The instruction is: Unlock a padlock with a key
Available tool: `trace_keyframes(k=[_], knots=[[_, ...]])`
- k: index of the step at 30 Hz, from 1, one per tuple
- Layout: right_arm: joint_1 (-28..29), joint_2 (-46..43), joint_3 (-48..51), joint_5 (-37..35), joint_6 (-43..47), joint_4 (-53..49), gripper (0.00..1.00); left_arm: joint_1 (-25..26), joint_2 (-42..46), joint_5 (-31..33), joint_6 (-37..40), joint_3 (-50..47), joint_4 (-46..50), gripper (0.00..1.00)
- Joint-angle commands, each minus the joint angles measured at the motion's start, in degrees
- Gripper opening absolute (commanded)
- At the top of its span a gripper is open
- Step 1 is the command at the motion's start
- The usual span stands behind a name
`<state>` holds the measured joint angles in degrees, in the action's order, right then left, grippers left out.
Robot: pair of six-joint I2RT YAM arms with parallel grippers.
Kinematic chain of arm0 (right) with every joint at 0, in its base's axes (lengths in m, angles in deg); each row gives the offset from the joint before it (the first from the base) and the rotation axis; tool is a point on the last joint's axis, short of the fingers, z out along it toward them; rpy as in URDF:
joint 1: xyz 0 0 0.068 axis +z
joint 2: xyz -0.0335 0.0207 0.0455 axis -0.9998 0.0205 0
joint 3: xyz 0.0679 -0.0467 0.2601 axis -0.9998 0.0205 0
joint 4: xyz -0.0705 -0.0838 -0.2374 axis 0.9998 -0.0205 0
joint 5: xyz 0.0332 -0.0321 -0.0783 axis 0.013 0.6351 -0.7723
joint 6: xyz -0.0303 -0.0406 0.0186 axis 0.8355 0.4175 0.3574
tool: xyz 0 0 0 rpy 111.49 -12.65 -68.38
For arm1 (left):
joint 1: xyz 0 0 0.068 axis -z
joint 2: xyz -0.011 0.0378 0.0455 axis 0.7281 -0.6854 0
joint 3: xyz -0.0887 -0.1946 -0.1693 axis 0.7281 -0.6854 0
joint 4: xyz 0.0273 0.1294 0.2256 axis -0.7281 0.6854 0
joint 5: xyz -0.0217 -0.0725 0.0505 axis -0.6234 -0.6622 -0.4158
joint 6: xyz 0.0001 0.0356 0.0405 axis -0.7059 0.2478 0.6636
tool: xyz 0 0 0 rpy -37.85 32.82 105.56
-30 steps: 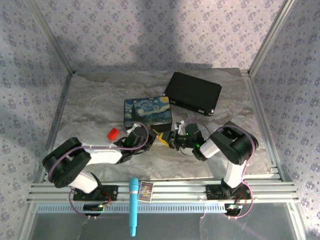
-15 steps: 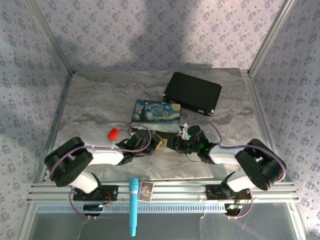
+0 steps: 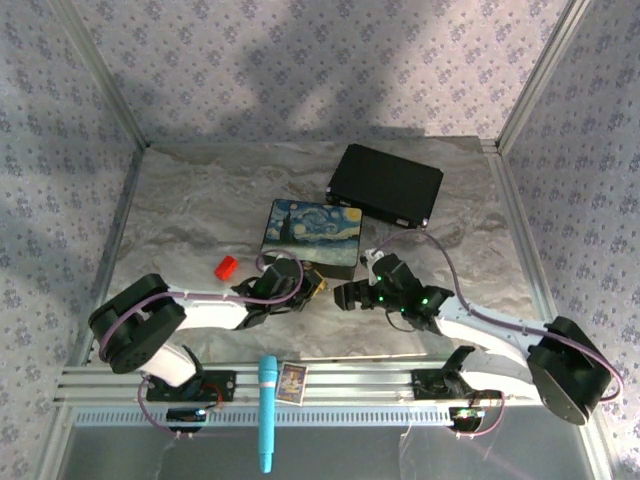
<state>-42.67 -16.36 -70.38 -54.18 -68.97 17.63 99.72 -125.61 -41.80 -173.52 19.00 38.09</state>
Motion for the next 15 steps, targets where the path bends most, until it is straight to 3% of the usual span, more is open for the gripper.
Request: trace_keyframes(k=[1, 6, 10, 15], knots=[[1.9, -0.2, -3.3, -8.7, 12.6, -5.6, 0.89, 0.2, 0.7, -1.5, 1.6, 1.4, 5.2, 0.0], [4.8, 3.5, -2.4, -5.0, 21.7, 2.8, 0.65, 0.2, 1.8, -1.2, 2.2, 1.2, 6.9, 0.0], [7.8, 9.3, -4.5, -6.5, 26.6, 5.2, 0.46, 0.2, 2.3, -1.4, 2.3, 1.0, 7.0, 0.0], [7.9, 14.3, -5.6, -4.3, 27.3, 9.4, 0.42, 0.1, 2.2, -2.3, 2.9, 1.6, 7.3, 0.0]])
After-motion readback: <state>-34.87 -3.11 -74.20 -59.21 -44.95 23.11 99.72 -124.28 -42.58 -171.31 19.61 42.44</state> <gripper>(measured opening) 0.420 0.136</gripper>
